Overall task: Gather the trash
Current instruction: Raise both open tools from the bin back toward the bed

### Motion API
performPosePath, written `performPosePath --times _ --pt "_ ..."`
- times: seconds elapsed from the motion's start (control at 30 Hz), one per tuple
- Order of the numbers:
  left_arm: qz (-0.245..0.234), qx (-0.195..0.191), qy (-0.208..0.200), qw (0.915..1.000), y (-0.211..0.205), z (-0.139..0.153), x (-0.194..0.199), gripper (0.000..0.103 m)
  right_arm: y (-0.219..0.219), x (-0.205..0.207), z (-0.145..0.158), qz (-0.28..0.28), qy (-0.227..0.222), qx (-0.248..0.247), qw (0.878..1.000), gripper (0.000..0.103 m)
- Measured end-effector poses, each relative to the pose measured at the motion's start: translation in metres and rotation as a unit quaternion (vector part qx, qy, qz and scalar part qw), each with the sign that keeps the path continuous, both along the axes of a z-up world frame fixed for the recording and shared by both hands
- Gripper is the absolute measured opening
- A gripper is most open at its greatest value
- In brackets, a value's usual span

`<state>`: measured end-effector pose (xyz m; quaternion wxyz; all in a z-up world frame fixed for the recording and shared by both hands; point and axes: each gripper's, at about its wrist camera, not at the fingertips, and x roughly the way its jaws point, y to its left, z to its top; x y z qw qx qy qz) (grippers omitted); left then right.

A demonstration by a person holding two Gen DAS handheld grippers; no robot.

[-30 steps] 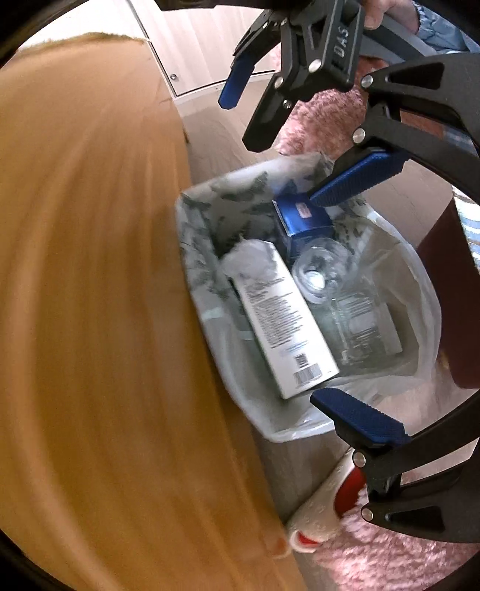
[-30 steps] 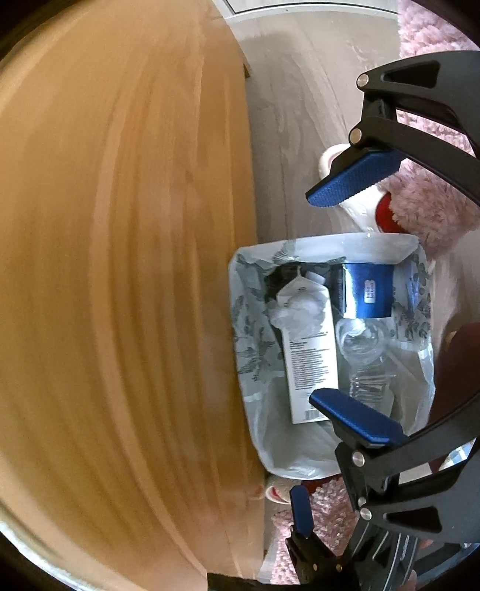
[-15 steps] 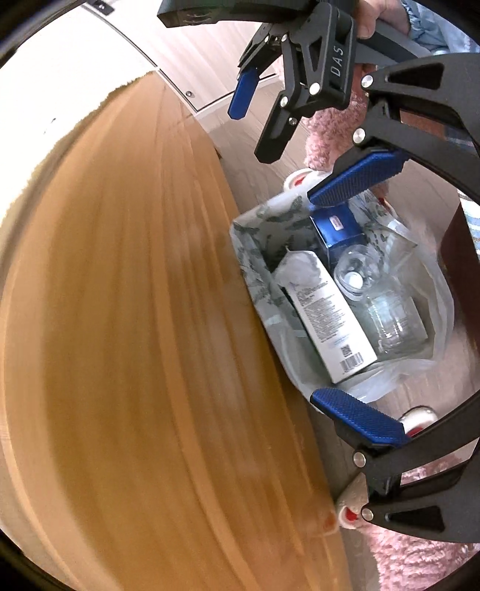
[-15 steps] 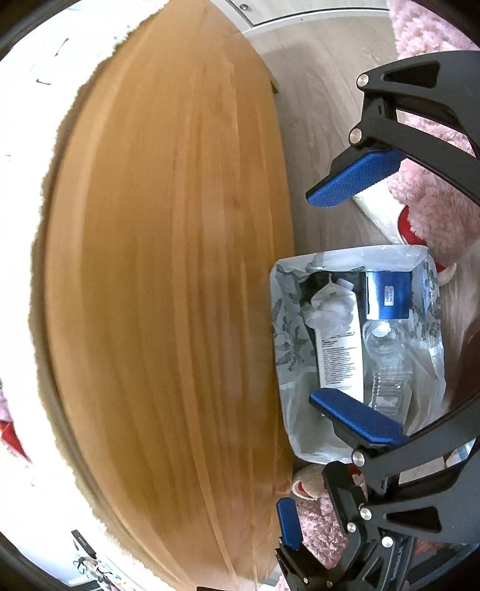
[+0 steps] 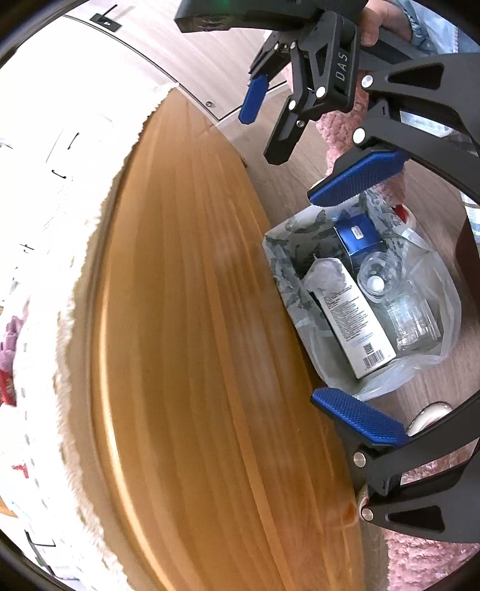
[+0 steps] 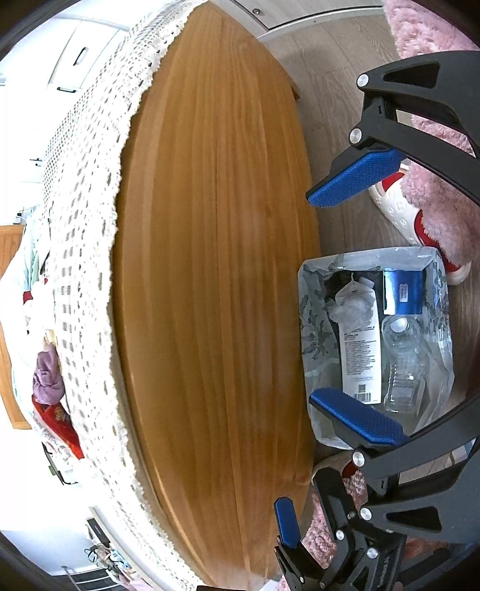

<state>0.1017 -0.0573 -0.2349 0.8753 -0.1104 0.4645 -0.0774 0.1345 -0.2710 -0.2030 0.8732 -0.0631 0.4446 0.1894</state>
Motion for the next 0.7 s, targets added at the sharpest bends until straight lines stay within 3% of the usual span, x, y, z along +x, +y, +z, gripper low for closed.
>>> performPosePath --times 0.7 --pt "0.023 -0.002 -0.104 0.9943 0.014 0.061 -0.022 0.095 -0.003 -0.012 0.037 0.008 -0.066 0.022 0.998 0.094"
